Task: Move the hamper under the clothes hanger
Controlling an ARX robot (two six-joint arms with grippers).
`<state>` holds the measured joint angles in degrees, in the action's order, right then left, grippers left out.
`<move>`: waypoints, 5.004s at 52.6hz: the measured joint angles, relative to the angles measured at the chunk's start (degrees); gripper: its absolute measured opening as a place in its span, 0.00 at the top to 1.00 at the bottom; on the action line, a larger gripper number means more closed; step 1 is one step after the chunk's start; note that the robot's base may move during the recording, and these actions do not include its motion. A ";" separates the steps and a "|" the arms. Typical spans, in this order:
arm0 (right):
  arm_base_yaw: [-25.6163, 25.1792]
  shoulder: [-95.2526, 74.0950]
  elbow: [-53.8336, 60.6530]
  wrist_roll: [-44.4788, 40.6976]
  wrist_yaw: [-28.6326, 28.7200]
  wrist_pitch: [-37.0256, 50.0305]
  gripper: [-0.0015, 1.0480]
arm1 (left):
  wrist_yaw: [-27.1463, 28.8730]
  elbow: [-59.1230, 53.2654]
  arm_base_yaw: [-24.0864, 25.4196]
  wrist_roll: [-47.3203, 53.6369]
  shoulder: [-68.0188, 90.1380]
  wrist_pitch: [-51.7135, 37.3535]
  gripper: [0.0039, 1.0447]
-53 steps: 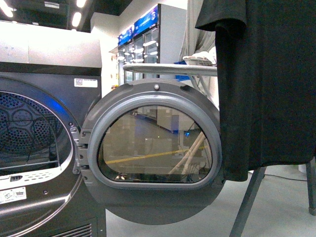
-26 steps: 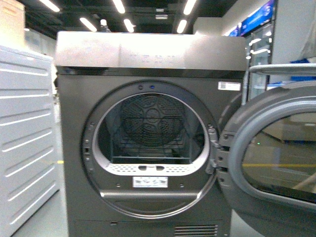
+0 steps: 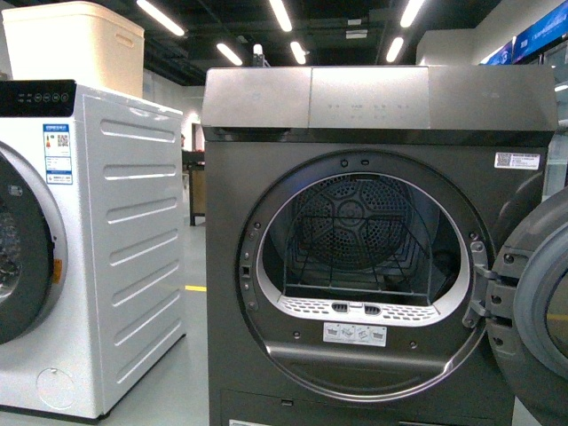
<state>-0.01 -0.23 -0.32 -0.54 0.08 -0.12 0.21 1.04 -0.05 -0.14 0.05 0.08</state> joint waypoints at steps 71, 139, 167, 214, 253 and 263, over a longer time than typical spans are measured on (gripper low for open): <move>1.36 -46.88 -6.75 16.70 -15.06 25.22 0.08 | 14.71 9.46 -8.98 -4.87 53.40 -34.05 0.06; 2.86 -115.54 -30.08 11.96 -1.49 41.05 0.08 | 13.75 44.44 -22.88 -10.67 125.68 -36.70 0.06; 5.81 -120.72 -31.52 13.88 -2.78 43.36 0.08 | 13.20 46.49 -23.19 -13.22 130.64 -36.30 0.06; 6.12 -125.24 -33.42 14.32 -7.21 43.25 0.08 | 11.67 47.63 -23.47 -13.77 135.12 -38.60 0.06; 3.85 -135.29 -39.01 14.56 -10.03 42.82 0.08 | 10.29 47.06 -23.26 -14.60 137.09 -41.24 0.06; 3.15 -137.35 -39.39 15.80 -9.88 43.85 0.19 | 10.71 47.08 -23.45 -14.38 137.09 -41.00 0.10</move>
<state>3.14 -137.58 -39.70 15.27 -9.80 43.72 10.92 48.12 -23.51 -14.52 137.14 -40.93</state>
